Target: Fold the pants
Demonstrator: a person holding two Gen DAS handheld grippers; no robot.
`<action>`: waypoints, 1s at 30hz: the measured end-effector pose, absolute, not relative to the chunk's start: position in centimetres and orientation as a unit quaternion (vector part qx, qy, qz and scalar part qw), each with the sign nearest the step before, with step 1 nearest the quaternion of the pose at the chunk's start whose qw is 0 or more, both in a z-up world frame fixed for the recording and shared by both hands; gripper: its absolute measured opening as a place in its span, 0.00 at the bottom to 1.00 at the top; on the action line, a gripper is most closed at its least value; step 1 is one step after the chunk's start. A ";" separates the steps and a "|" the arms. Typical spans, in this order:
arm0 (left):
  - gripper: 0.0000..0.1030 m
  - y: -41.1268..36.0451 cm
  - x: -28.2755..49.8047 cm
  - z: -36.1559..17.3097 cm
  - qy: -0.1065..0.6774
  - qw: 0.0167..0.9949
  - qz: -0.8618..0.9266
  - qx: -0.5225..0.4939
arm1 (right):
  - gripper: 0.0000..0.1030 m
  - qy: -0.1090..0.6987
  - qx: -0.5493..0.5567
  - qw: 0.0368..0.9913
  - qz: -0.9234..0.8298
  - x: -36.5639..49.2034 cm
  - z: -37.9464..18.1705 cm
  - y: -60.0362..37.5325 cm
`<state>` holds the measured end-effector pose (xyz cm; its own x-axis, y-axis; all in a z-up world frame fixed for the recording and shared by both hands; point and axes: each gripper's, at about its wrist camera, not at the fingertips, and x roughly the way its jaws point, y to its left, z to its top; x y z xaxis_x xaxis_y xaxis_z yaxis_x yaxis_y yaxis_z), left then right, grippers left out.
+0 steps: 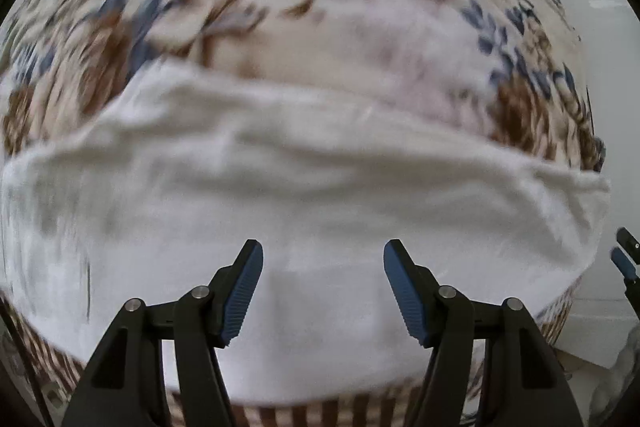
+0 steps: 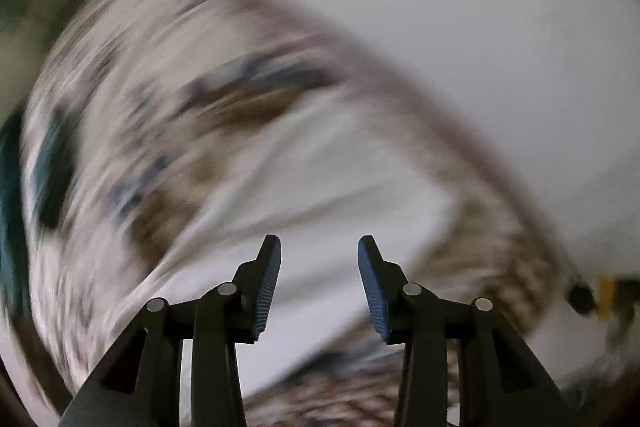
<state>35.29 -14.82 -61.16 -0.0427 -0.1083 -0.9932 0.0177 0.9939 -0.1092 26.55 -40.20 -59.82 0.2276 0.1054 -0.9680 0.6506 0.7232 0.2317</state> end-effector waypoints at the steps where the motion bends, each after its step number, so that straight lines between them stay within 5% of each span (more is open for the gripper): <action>1: 0.59 -15.2 36.0 -61.5 0.718 0.694 -0.045 -0.025 | 0.42 0.599 0.323 0.720 -0.135 28.2 -60.5 -37.5; 6: 0.59 -15.0 39.1 -64.2 0.729 0.683 -0.035 -0.034 | 0.22 0.682 0.292 0.670 0.030 36.1 -68.8 -25.4; 11: 0.59 -14.1 39.7 -65.0 0.725 0.686 -0.025 -0.061 | 0.11 0.677 0.327 0.660 0.009 37.6 -72.6 -25.9; 13: 0.59 -11.8 40.9 -64.7 0.721 0.687 -0.018 -0.081 | 0.00 0.670 0.349 0.656 -0.001 36.9 -72.7 -26.8; 24: 0.59 -6.3 43.8 -65.1 0.712 0.694 0.005 -0.109 | 0.00 0.652 0.383 0.652 -0.053 36.8 -71.5 -32.5; 27: 0.59 -6.8 43.1 -62.9 0.693 0.718 -0.005 -0.070 | 0.20 0.646 0.381 0.661 -0.025 36.2 -68.9 -33.2; 29: 0.60 -7.6 42.1 -61.6 0.676 0.734 -0.015 -0.059 | 0.64 0.615 0.379 0.691 -0.028 34.1 -65.8 -34.9; 30: 0.76 -7.8 41.5 -61.1 0.670 0.740 -0.018 -0.050 | 0.96 0.598 0.380 0.705 -0.035 32.8 -64.5 -35.8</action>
<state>41.53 -7.80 -61.07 0.1017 -0.0944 -0.9903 -0.0403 0.9943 -0.0989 32.77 -35.84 -64.52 0.2816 0.4055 -0.8696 0.5040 0.7087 0.4937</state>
